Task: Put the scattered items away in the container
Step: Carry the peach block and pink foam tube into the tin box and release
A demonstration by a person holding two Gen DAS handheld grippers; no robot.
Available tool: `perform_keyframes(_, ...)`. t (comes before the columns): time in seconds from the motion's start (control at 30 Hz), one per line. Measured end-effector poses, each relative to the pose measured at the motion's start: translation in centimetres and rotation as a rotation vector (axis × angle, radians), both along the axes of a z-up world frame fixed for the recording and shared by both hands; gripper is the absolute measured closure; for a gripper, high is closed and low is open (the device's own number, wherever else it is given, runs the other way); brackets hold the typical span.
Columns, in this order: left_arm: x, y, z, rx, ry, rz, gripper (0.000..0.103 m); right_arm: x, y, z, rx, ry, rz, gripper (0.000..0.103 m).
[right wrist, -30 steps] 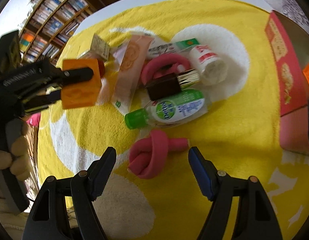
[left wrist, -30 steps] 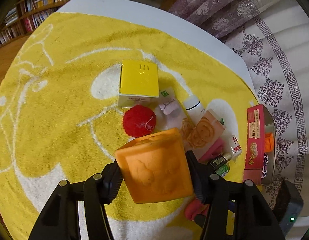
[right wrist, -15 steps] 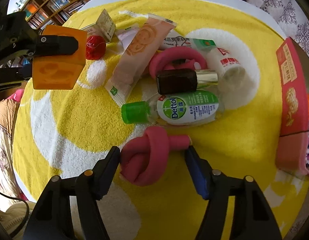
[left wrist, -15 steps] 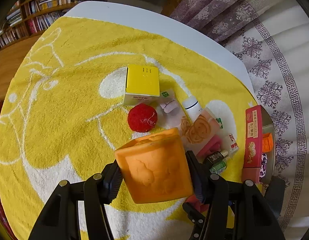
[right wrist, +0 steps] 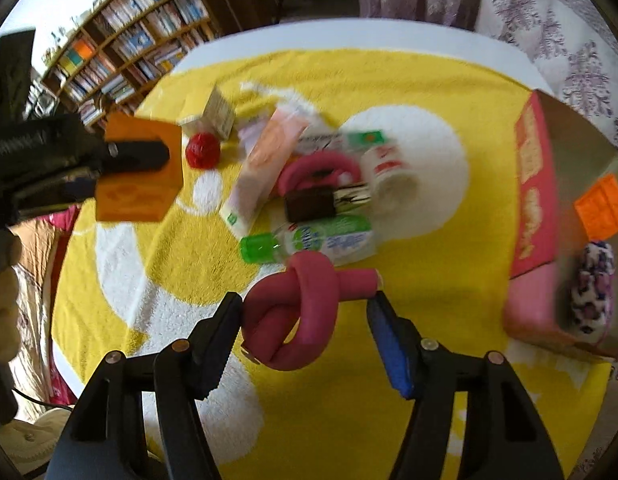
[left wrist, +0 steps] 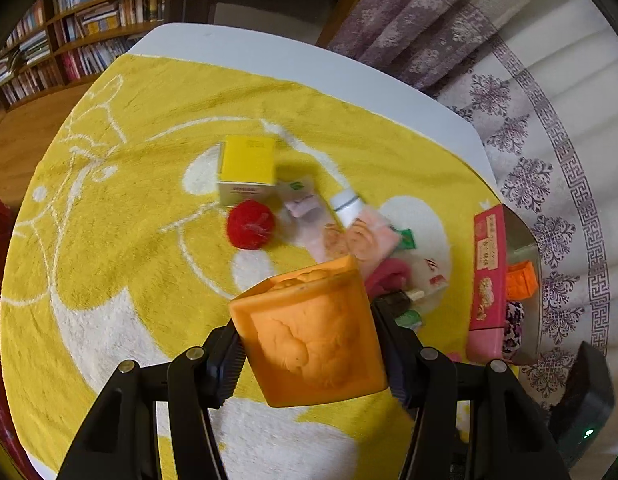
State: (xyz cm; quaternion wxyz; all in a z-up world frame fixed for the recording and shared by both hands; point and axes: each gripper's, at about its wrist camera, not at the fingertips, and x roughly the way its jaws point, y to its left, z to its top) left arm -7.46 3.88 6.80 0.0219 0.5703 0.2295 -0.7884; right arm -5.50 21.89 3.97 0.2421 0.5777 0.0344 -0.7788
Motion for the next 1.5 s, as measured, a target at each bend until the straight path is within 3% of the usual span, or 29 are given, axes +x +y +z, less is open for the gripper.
perform_keyframes(0.17,-0.4,3.5,1.4,-0.011,0.025,-0.041,0.043,-1.1,3.6,2.4,-0.034,0.057,-0.082,0.035)
perform_keyframes(0.5,-2.6,14.1,4.3,-0.014,0.09,-0.2,0.043,-2.2,16.4,6.9,-0.055,0.175,-0.332,0.035)
perform_keyframes(0.7,-4.0,20.1,6.0,-0.012,0.134,-0.287,0.043,-2.3,21.7,8.6,-0.059,0.224,-0.403,0.035)
perform_keyframes(1.07,-5.9,26.6,9.1,-0.014,0.21,-0.358,0.042,-3.1,24.3,10.3,-0.088,0.29,-0.382,0.035)
perform_keyframes(1.17,-6.5,27.3,9.4,-0.003,0.218,-0.36,0.041,-3.6,24.3,10.2,-0.086,0.299,-0.379,0.033)
perform_keyframes(1.27,-6.7,27.7,9.6,-0.006,0.227,-0.36,0.031,-4.3,24.4,9.7,-0.094,0.281,-0.381,0.027)
perform_keyframes(1.5,-6.7,26.8,9.2,-0.012,0.211,-0.327,0.031,-4.6,25.6,8.7,-0.117,0.254,-0.417,0.024)
